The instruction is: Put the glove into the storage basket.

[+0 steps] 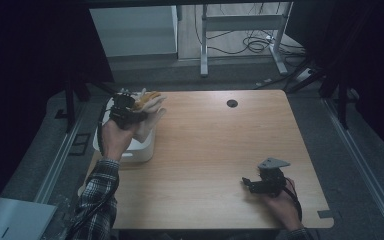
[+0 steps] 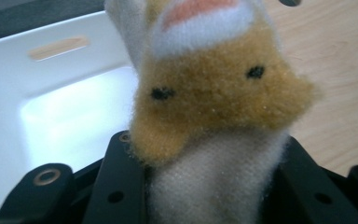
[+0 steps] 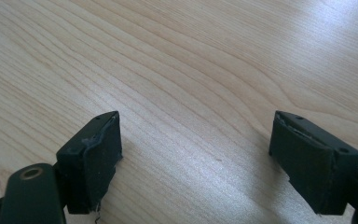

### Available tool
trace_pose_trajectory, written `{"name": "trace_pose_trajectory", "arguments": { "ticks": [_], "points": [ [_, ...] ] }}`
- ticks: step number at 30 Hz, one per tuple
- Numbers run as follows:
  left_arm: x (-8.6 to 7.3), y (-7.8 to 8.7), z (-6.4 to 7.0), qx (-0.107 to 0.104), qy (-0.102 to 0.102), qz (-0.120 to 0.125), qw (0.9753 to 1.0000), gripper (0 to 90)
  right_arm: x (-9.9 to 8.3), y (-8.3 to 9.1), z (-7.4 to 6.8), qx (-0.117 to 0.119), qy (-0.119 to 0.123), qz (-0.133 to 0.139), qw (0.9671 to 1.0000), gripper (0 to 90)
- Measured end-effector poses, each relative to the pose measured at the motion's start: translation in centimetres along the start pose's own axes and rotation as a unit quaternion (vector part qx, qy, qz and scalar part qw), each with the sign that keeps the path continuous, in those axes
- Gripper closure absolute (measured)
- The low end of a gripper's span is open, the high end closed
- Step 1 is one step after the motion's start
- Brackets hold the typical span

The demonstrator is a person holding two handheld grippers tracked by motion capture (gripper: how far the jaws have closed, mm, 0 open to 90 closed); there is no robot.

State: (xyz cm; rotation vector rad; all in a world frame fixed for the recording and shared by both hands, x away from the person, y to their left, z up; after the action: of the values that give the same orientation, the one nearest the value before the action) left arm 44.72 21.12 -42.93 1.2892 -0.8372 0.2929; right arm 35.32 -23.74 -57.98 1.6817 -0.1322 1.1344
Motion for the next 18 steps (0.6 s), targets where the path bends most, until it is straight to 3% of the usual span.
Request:
{"name": "trace_pose_trajectory", "arguments": {
  "ticks": [10, 18],
  "points": [
    [-0.7, 0.1, -3.5, 0.025, 0.031, 0.005, 0.9992, 65.1, 0.0, 0.0, 0.0, 0.0, 0.0, 0.0, 1.0, 17.2],
    [-1.6, -1.8, -5.4, 0.03, 0.049, 0.004, 0.9983, 65.0, 0.0, 0.0, 0.0, 0.0, 0.0, 0.0, 1.0, 17.2]
  ]
}}
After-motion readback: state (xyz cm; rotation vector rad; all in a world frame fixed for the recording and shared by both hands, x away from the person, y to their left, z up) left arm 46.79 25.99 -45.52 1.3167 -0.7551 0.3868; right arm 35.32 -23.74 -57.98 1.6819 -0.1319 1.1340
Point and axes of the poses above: each handheld gripper's, and its own axes: y roughly backward along the jaws, x roughly out of its top, z roughly to its right, the point moved 4 cm from there along -y, roughly forward along the jaws, and after that the axes turned 3 degrees about -y, right-handed, at the moved point
